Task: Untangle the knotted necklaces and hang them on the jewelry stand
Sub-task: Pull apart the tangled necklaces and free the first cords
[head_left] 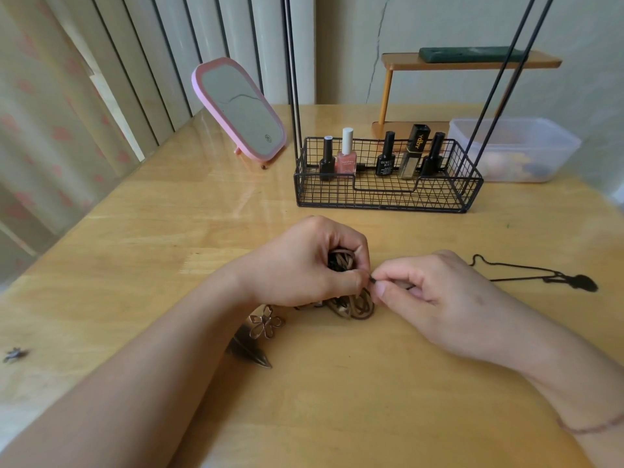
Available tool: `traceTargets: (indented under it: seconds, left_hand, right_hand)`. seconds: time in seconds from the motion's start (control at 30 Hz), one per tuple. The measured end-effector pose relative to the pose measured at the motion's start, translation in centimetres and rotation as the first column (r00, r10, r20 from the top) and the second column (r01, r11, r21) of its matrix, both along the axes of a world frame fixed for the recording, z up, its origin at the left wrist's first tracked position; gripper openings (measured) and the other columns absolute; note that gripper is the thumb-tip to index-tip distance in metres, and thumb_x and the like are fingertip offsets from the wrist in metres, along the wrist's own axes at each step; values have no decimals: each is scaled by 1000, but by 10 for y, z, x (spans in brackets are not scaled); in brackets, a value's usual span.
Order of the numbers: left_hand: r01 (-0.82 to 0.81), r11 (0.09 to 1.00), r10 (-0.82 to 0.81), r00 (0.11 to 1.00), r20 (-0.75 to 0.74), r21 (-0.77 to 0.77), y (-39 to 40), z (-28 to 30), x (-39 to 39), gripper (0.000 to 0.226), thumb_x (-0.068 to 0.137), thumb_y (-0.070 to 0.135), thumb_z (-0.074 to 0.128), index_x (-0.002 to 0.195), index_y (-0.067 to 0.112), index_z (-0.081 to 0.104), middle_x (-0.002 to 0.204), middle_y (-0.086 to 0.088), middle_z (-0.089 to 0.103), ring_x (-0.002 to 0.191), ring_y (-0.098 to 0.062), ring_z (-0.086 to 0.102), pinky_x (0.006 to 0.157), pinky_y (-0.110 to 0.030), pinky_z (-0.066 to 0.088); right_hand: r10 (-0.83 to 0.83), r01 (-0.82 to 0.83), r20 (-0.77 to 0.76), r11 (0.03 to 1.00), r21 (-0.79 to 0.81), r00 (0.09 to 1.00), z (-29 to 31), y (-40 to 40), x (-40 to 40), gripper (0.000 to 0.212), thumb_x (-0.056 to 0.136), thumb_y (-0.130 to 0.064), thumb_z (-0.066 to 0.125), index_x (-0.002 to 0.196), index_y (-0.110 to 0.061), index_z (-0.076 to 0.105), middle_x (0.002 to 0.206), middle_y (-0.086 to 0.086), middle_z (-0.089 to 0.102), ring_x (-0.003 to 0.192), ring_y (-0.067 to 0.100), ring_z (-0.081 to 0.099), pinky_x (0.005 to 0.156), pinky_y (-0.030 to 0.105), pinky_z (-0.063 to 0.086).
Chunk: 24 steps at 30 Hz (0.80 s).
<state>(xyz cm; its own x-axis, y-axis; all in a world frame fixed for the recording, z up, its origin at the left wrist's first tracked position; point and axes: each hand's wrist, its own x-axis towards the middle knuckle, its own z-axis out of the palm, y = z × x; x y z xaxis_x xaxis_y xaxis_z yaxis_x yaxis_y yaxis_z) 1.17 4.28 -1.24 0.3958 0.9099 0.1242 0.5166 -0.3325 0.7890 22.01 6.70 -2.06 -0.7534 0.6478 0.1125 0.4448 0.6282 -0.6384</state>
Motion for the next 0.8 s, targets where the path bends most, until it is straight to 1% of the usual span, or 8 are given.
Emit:
traceTargets:
  seconds: [0.1,0.2,0.33,0.4,0.5,0.6,0.7,0.8]
  left_hand:
    - [5,1000,-6,1000,26,16,1,0,-3,12,89,-3,67,80,4,69,64,15,61,55,2,52,57,-11,40]
    - [6,1000,-9,990,141,18,2,3,-8,13,93,-1,63,84,6,68,65,16,59,55,1,49,57,-9,36]
    - [-4,1000,10,918,396,-16,5,4,-20,12,91,6,62,83,12,68,75,6,63,66,-7,55,63,-15,43]
    - [21,999,2,868,496,-41,5,3,-23,11,89,10,65,82,16,70,77,5,63,69,-6,56,63,-14,46]
    - [68,996,-28,829,558,-50,6,0,-22,9,86,17,64,81,20,71,75,5,61,66,-9,52,60,-17,45]
    - [147,988,-85,780,620,-50,6,-1,-17,5,84,24,73,82,20,71,74,6,62,62,-9,52,56,-18,45]
    - [196,979,-101,728,678,-64,5,-1,-17,15,83,31,74,84,17,69,74,6,62,62,-7,53,56,-16,47]
    - [172,981,-52,688,724,-92,7,-1,-22,21,79,34,79,82,15,69,70,4,58,60,-10,49,54,-17,46]
  right_hand:
    - [-92,97,-68,992,80,993,2,5,3,25,96,-25,55,74,-19,63,52,-11,41,48,6,35,47,22,26]
    - [-209,226,-172,970,84,963,3,13,8,22,95,-32,50,78,-21,58,55,-11,44,49,8,36,49,25,31]
    - [-187,173,131,978,112,974,-3,17,11,28,80,-58,55,88,-32,47,77,-21,52,59,11,43,64,41,50]
    - [-204,192,162,977,88,965,-4,18,8,32,76,-56,64,95,-35,50,82,-18,49,62,11,44,69,43,52]
    - [-233,216,131,968,132,964,-5,17,-1,28,81,-42,77,97,-35,54,72,-27,49,59,5,43,60,28,41]
    - [-196,173,94,962,211,976,-7,12,-13,30,84,-34,77,81,-36,46,70,-38,51,56,-2,40,55,20,29]
    - [-205,178,98,957,230,974,-9,15,-18,37,86,-31,74,74,-34,39,70,-41,53,56,0,45,56,31,31]
    - [-181,149,126,961,231,975,-7,17,-16,34,90,-31,69,78,-32,37,75,-46,51,59,5,46,59,34,30]
